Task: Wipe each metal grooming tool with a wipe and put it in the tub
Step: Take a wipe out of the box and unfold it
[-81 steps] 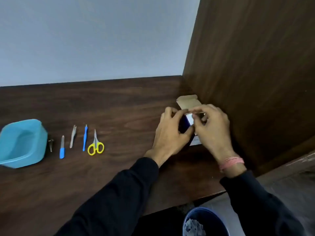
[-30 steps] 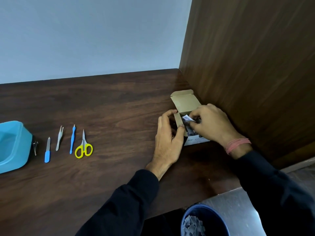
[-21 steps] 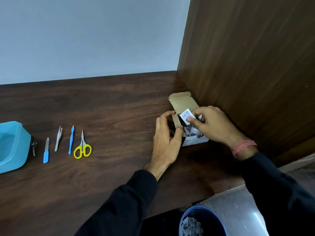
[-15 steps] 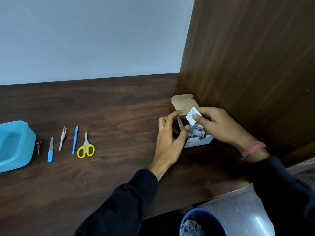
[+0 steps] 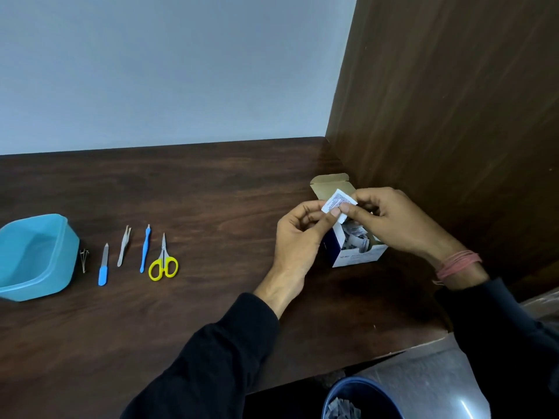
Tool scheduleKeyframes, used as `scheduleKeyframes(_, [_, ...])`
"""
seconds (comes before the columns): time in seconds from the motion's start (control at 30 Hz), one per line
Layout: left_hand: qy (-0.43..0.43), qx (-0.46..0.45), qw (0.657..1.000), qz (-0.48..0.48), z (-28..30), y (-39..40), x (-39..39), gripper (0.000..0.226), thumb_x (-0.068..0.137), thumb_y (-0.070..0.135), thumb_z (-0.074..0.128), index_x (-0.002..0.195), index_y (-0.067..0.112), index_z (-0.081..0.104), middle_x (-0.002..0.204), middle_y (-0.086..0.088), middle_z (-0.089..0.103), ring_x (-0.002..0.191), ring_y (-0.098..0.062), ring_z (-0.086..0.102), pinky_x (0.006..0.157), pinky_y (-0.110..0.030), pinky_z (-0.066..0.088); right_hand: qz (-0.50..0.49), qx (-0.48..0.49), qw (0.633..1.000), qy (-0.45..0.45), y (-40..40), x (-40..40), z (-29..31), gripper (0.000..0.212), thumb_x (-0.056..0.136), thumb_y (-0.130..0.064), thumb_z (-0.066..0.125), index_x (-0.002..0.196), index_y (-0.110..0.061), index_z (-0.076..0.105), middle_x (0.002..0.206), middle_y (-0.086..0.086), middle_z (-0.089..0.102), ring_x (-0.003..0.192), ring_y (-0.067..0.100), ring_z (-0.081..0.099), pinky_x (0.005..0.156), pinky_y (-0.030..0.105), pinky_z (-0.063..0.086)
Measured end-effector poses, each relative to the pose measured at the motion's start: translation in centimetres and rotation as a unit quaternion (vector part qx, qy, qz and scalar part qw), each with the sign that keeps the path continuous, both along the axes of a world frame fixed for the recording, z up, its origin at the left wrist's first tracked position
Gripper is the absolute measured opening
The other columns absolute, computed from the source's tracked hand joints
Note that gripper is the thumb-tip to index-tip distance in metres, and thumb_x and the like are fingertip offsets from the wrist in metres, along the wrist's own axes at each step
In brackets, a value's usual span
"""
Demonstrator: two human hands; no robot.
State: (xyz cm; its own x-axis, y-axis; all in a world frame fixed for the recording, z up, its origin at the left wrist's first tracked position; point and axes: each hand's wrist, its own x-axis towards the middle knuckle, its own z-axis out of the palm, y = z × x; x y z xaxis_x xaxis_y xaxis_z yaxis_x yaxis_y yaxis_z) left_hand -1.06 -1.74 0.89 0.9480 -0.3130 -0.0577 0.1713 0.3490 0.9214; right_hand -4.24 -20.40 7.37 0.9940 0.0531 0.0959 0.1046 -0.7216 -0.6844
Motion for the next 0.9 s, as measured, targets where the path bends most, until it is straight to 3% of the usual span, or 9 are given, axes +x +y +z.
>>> scheduleKeyframes(0.07, [-0.005, 0.007, 1.0, -0.005, 0.2, 0.2, -0.1, 0.022, 0.103, 0.015, 0.079, 0.124, 0.01, 0.082, 0.091, 0.0, 0.085, 0.084, -0.007, 0.081, 0.069, -0.016, 0.058, -0.007, -0.003, 1.0, -0.001, 0.2, 0.1, -0.1, 0.025, 0.109, -0.039, 0.068, 0.086, -0.038, 0.074, 0.076, -0.017, 0.073, 0.069, 0.0, 0.064, 0.063, 0.02, 0.049])
scheduleKeyframes(0.2, [-0.018, 0.046, 0.999, -0.007, -0.1, 0.0, 0.1, 0.017, 0.106, 0.024, 0.078, 0.118, 0.014, 0.084, 0.109, -0.025, 0.08, 0.109, -0.042, 0.078, 0.094, -0.046, 0.065, -0.02, -0.002, 1.0, -0.005, 0.4, -0.1, -0.1, 0.02, 0.106, -0.038, 0.072, 0.091, -0.027, 0.081, 0.075, -0.01, 0.077, 0.066, 0.003, 0.067, 0.06, 0.019, 0.049])
scheduleKeyframes(0.3, [-0.062, 0.12, 0.991, -0.009, -0.4, -0.3, 0.1, 0.016, 0.103, 0.028, 0.082, 0.118, 0.023, 0.083, 0.107, -0.012, 0.08, 0.095, -0.027, 0.08, 0.084, -0.034, 0.064, -0.058, -0.009, 0.998, -0.017, 0.1, -0.4, -0.3, 0.014, 0.105, -0.032, 0.076, 0.095, -0.026, 0.083, 0.075, -0.019, 0.078, 0.067, 0.0, 0.072, 0.059, 0.014, 0.049])
scheduleKeyframes(0.37, [-0.134, 0.226, 0.965, 0.009, -0.7, -0.6, 0.2, 0.03, 0.096, 0.036, 0.088, 0.124, 0.033, 0.079, 0.11, 0.004, 0.068, 0.087, -0.008, 0.068, 0.082, -0.027, 0.06, -0.097, -0.04, 0.994, -0.029, -0.5, -0.4, -0.6, 0.014, 0.105, -0.033, 0.076, 0.092, -0.029, 0.082, 0.073, -0.014, 0.077, 0.069, 0.007, 0.075, 0.061, 0.028, 0.057])
scheduleKeyframes(0.47, [-0.183, 0.315, 0.931, 0.006, -0.4, -0.9, -0.3, 0.051, 0.088, 0.051, 0.091, 0.134, 0.041, 0.071, 0.112, 0.013, 0.049, 0.097, -0.005, 0.062, 0.084, -0.024, 0.06, -0.143, -0.139, 0.98, -0.01, -1.0, -0.4, -1.2, 0.02, 0.102, -0.04, 0.079, 0.082, -0.037, 0.076, 0.074, -0.011, 0.074, 0.076, 0.014, 0.072, 0.066, 0.031, 0.053])
scheduleKeyframes(0.6, [-0.183, 0.338, 0.923, 0.01, -0.3, -1.2, -0.8, 0.055, 0.087, 0.038, 0.092, 0.134, 0.042, 0.065, 0.112, 0.015, 0.049, 0.094, -0.002, 0.062, 0.08, -0.019, 0.057, -0.195, -0.22, 0.956, 0.019, -0.4, 0.0, -1.8, 0.021, 0.1, -0.048, 0.081, 0.088, -0.03, 0.083, 0.076, -0.008, 0.074, 0.077, 0.019, 0.067, 0.068, 0.03, 0.045])
scheduleKeyframes(0.73, [-0.163, 0.309, 0.936, 0.042, -0.9, -1.1, -1.0, 0.039, 0.093, 0.027, 0.079, 0.126, 0.042, 0.064, 0.11, 0.016, 0.062, 0.091, -0.005, 0.068, 0.081, -0.028, 0.058, -0.231, -0.258, 0.938, 0.021, 0.4, 0.6, -2.2, 0.03, 0.102, -0.053, 0.077, 0.094, -0.024, 0.083, 0.084, -0.001, 0.076, 0.079, 0.023, 0.064, 0.07, 0.03, 0.044])
scheduleKeyframes(0.8, [-0.173, 0.31, 0.934, 0.037, -1.2, -0.9, -1.1, 0.039, 0.094, 0.035, 0.081, 0.127, 0.044, 0.062, 0.111, 0.017, 0.063, 0.092, -0.005, 0.069, 0.081, -0.03, 0.061, -0.236, -0.269, 0.933, 0.017, 0.8, 0.7, -2.4, 0.031, 0.104, -0.053, 0.073, 0.096, -0.024, 0.081, 0.081, -0.002, 0.071, 0.073, 0.017, 0.06, 0.063, 0.026, 0.039])
scheduleKeyframes(0.9, [-0.202, 0.359, 0.911, 0.022, -0.9, -0.8, -1.3, 0.064, 0.083, 0.06, 0.09, 0.134, 0.047, 0.054, 0.122, 0.019, 0.051, 0.103, -0.008, 0.067, 0.081, -0.029, 0.064, -0.224, -0.222, 0.949, 0.033, 0.8, 0.7, -2.6, 0.028, 0.107, -0.046, 0.071, 0.092, -0.024, 0.079, 0.077, -0.005, 0.071, 0.069, 0.01, 0.061, 0.057, 0.022, 0.035])
